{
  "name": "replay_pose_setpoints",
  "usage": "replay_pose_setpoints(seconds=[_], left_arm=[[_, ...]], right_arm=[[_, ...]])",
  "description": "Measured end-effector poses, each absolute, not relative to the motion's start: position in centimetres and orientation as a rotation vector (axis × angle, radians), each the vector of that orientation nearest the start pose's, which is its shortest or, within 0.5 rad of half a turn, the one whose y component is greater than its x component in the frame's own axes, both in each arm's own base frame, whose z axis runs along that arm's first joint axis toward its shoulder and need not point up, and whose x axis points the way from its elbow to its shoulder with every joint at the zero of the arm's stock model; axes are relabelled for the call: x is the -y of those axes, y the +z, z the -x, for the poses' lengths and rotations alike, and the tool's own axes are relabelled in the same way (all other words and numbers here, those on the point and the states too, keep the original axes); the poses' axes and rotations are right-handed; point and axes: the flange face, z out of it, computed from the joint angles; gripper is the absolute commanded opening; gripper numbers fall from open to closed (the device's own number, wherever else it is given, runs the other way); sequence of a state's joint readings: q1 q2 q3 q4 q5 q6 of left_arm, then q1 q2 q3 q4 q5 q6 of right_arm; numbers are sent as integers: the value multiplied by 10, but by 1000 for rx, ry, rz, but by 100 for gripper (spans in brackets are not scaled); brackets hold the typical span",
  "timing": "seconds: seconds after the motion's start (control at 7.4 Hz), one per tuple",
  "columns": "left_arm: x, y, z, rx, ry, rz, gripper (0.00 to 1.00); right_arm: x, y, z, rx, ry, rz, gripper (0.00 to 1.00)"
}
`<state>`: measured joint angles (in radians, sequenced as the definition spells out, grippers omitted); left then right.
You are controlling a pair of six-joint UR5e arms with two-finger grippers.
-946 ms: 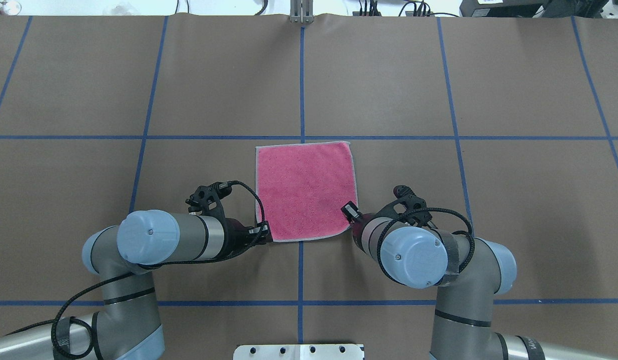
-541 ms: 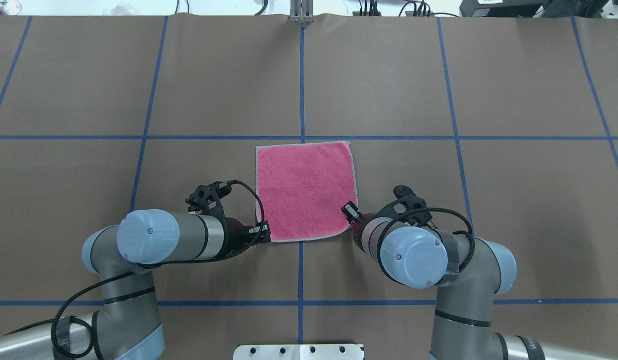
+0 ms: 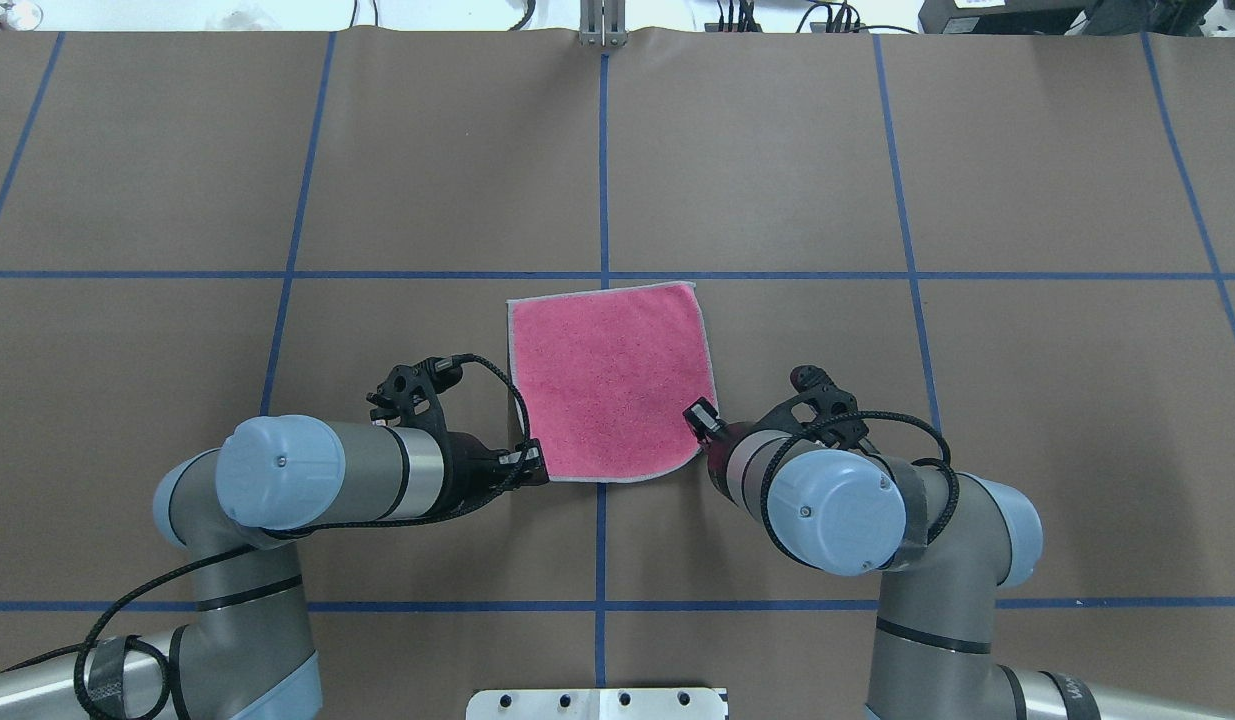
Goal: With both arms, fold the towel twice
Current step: 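Lift the near corners and fold them over toward the far edge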
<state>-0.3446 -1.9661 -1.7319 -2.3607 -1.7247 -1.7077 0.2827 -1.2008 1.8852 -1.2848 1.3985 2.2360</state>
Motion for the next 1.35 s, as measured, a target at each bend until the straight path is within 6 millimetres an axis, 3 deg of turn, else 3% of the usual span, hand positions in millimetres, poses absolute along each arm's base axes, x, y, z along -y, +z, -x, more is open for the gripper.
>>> replay_pose_setpoints(seconds=[0.41, 0.68, 1.35], left_arm=[[313, 249, -520, -1406, -302, -12, 0], [320, 246, -515, -1412, -314, -24, 0], [379, 245, -505, -1355, -409, -84, 0]], right_arm=[[296, 266, 505, 1071, 939, 49, 0], [296, 265, 506, 1070, 936, 47, 0], [345, 258, 512, 1071, 980, -12, 0]])
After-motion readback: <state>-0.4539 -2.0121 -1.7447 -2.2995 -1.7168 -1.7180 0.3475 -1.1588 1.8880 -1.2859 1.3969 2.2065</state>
